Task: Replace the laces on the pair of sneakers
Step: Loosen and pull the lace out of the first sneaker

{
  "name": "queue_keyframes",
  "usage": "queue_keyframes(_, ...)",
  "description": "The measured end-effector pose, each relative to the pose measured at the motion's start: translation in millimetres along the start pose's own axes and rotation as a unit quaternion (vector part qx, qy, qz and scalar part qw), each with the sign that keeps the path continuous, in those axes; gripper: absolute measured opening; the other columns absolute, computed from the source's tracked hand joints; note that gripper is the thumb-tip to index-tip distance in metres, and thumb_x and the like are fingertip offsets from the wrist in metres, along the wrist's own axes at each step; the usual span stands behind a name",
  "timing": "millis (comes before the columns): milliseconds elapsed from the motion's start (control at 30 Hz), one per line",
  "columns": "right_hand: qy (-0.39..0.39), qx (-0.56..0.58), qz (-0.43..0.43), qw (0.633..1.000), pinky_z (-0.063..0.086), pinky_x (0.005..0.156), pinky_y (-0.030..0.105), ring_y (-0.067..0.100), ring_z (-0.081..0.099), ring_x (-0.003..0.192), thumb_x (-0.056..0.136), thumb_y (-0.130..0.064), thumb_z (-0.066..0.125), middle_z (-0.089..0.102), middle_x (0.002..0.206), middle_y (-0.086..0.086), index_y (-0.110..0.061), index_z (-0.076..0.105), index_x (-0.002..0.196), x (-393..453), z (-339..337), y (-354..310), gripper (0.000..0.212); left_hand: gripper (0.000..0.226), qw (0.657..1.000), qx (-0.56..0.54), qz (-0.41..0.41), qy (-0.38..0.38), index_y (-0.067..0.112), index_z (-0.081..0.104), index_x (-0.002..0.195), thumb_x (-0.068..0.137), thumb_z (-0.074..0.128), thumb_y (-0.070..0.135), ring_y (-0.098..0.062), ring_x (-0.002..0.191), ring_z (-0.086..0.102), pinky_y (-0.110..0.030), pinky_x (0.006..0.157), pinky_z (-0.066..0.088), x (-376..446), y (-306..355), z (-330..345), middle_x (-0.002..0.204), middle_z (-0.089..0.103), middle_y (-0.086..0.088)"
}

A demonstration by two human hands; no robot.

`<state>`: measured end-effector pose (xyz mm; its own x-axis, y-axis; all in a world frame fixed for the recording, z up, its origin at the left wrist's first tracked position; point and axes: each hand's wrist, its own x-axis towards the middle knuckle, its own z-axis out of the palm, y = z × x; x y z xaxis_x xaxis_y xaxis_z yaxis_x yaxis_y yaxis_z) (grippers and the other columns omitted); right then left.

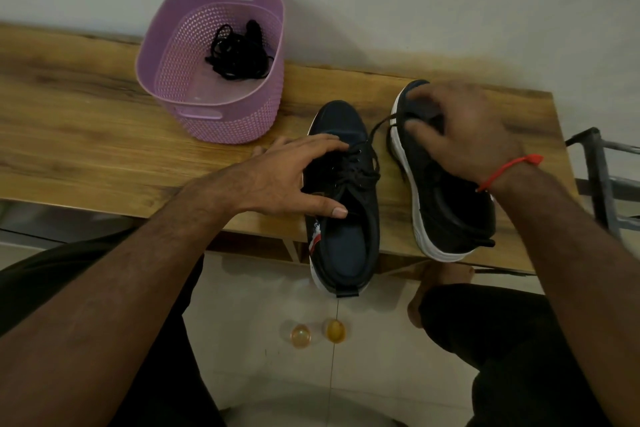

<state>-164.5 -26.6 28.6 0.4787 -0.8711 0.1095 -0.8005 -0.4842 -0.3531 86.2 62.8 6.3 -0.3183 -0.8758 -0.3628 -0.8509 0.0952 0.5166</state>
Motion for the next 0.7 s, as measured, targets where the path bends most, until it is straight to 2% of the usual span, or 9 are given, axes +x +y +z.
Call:
queue_keyframes(67,-0.055,0.009,-0.063,0.996,0.034,0.108,0.041,0.028,0.047,0.125,0.094,-0.024,0.064,0.058,0.129,0.007,-0.018,0.06,0.129,-5,4,-8,0.036,0.099,0.999,-0.047,0.023,0.016,0.04,0.03,0.155,0.071,0.069,0.075,-0.017,0.146,0.03,-0.055,0.118,0.029,-1,-1,-1,0.161,0.032,0.014)
queue_keyframes(133,-0.077,0.052,-0.103,0.99,0.033,0.102,0.031,0.021,0.051,0.116,0.094,-0.027,0.065,0.062,0.119,-0.002,-0.024,0.065,0.114,-8,6,-17,0.021,0.08,0.992,-0.111,0.049,0.047,0.037,0.043,0.15,0.08,0.07,0.065,-0.009,0.142,0.038,-0.049,0.117,0.036,0,-3,-2,0.156,0.042,0.012)
queue_keyframes(200,-0.115,0.093,-0.102,0.984,0.036,0.099,0.03,0.015,0.054,0.106,0.093,-0.037,0.064,0.062,0.108,-0.007,-0.028,0.067,0.099,-10,7,-24,0.012,0.053,0.985,-0.132,0.063,0.09,0.037,0.058,0.139,0.089,0.069,0.052,-0.007,0.142,0.04,-0.048,0.118,0.036,2,-5,-2,0.152,0.047,0.011)
queue_keyframes(300,-0.148,0.128,-0.091,0.976,0.038,0.096,0.029,0.008,0.054,0.098,0.089,-0.048,0.063,0.061,0.1,-0.009,-0.027,0.069,0.093,-12,9,-30,0.022,0.027,0.977,-0.129,0.091,0.143,0.036,0.07,0.122,0.095,0.069,0.036,-0.004,0.135,0.047,-0.05,0.114,0.039,6,-4,0,0.141,0.058,0.012)
queue_keyframes(400,-0.164,0.134,-0.092,0.973,0.041,0.089,0.02,0.005,0.055,0.098,0.086,-0.049,0.065,0.06,0.101,-0.01,-0.025,0.071,0.096,-13,11,-33,0.027,0.017,0.978,-0.105,0.093,0.157,0.041,0.072,0.108,0.091,0.071,0.04,-0.006,0.129,0.053,-0.059,0.11,0.036,9,0,4,0.13,0.063,0.017)
queue_keyframes(500,-0.165,0.15,-0.087,0.971,0.042,0.08,0.009,0.003,0.056,0.095,0.086,-0.042,0.069,0.06,0.1,-0.011,-0.026,0.071,0.097,-13,13,-33,0.02,0.015,0.977,-0.096,0.083,0.169,0.041,0.073,0.1,0.087,0.07,0.049,-0.008,0.125,0.054,-0.062,0.108,0.034,9,1,3,0.123,0.065,0.021)
queue_keyframes(700,-0.171,0.177,-0.069,0.967,0.043,0.076,0.006,-0.002,0.057,0.089,0.087,-0.036,0.072,0.06,0.097,-0.013,-0.026,0.07,0.094,-13,16,-32,0.013,0.007,0.982,-0.067,0.067,0.166,0.042,0.067,0.099,0.092,0.066,0.044,-0.011,0.125,0.043,-0.058,0.106,0.029,7,3,4,0.121,0.059,0.022)
